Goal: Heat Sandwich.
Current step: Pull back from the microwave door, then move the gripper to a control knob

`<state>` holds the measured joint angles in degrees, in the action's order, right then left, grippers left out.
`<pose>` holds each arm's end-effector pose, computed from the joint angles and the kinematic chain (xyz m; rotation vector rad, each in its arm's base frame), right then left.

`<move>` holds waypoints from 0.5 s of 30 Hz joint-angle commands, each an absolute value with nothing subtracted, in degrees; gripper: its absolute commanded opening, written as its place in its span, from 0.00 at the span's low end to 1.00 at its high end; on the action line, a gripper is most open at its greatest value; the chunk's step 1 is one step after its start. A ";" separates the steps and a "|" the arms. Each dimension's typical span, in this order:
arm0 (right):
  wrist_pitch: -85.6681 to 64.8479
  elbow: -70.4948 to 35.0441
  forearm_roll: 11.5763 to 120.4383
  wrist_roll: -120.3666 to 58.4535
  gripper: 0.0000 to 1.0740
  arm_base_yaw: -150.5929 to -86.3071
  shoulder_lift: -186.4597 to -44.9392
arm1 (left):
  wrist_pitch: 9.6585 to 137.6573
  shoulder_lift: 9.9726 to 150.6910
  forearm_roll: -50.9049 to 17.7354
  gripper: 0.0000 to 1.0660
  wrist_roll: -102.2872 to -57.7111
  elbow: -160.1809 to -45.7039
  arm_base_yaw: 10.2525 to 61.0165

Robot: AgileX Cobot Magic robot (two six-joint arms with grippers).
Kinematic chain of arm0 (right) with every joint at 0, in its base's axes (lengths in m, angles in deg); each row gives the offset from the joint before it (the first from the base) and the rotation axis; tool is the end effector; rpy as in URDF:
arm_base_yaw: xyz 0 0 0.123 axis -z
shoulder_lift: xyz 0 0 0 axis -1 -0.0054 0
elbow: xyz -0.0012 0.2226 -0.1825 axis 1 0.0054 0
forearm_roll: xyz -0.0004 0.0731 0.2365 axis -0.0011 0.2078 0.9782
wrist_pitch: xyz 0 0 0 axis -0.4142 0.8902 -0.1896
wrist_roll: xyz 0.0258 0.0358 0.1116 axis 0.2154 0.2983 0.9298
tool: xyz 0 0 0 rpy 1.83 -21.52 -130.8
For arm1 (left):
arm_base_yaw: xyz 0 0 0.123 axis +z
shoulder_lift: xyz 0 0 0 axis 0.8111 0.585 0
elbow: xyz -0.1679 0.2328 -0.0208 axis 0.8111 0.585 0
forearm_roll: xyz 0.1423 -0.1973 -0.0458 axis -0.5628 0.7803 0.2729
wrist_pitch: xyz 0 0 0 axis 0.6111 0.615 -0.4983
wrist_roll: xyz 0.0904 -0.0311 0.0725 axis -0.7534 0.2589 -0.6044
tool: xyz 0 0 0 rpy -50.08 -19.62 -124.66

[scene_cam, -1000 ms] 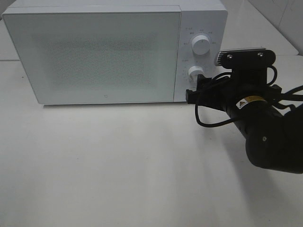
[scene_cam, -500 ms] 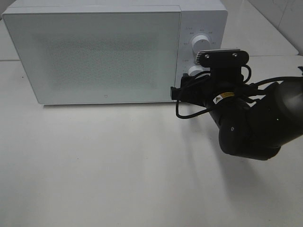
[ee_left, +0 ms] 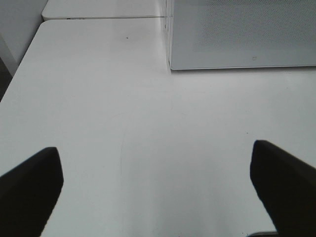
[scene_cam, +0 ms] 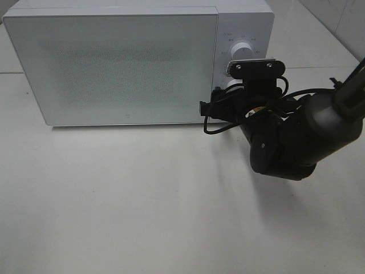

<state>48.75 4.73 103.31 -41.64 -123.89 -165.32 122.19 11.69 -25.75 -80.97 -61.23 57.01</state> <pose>0.3515 0.1606 0.1158 -0.0443 1.7360 -0.0115 0.0155 -0.0091 0.2640 0.0377 2.0198 -0.0296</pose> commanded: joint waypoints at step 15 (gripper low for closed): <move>48.75 3.93 102.50 -42.90 0.70 -123.61 -165.09 | 122.02 10.14 -25.75 0.92 -80.51 -61.06 57.06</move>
<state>48.58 4.51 103.42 -41.99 -123.89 -165.66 122.19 11.69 -25.75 -80.97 -61.23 57.01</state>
